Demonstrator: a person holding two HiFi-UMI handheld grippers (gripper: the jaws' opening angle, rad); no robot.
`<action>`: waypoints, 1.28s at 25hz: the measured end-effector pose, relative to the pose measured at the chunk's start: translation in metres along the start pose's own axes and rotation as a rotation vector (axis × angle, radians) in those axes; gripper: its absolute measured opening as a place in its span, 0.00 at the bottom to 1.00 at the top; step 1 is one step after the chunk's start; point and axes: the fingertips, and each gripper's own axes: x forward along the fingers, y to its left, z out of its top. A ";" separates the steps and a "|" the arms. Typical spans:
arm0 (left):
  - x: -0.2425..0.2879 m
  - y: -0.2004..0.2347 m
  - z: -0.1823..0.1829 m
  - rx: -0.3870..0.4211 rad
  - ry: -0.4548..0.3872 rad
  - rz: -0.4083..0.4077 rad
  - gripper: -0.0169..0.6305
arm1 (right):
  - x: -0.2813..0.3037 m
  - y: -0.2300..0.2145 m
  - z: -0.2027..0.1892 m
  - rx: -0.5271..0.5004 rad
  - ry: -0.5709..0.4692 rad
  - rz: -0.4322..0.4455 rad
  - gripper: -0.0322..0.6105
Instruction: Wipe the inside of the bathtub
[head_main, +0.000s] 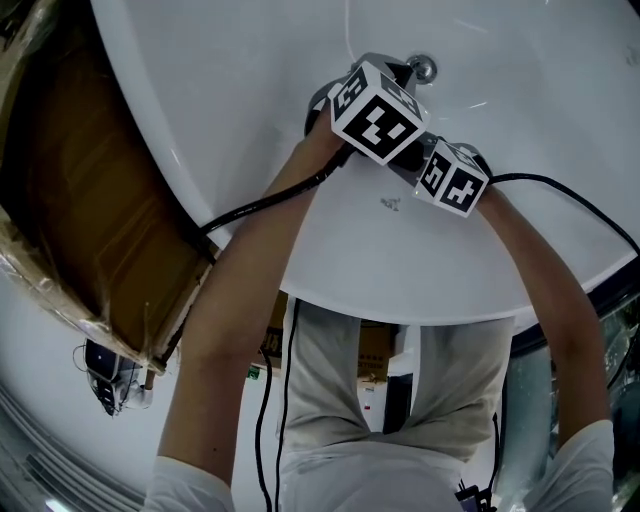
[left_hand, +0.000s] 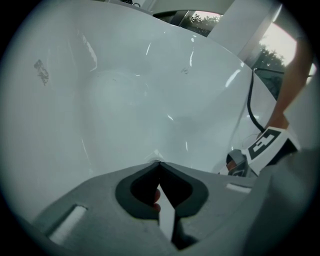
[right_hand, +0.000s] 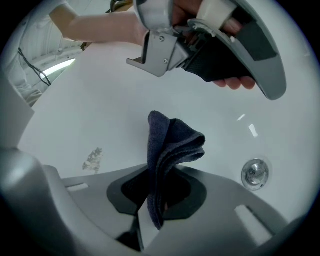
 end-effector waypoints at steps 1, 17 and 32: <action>-0.002 0.000 0.000 -0.004 -0.003 0.001 0.03 | -0.001 0.003 0.001 0.000 -0.003 0.001 0.14; -0.028 -0.015 0.009 -0.011 -0.021 0.009 0.03 | -0.019 0.041 0.014 -0.009 -0.028 0.006 0.14; -0.062 -0.044 -0.003 0.004 -0.011 0.013 0.03 | -0.036 0.088 0.024 -0.024 -0.026 0.010 0.14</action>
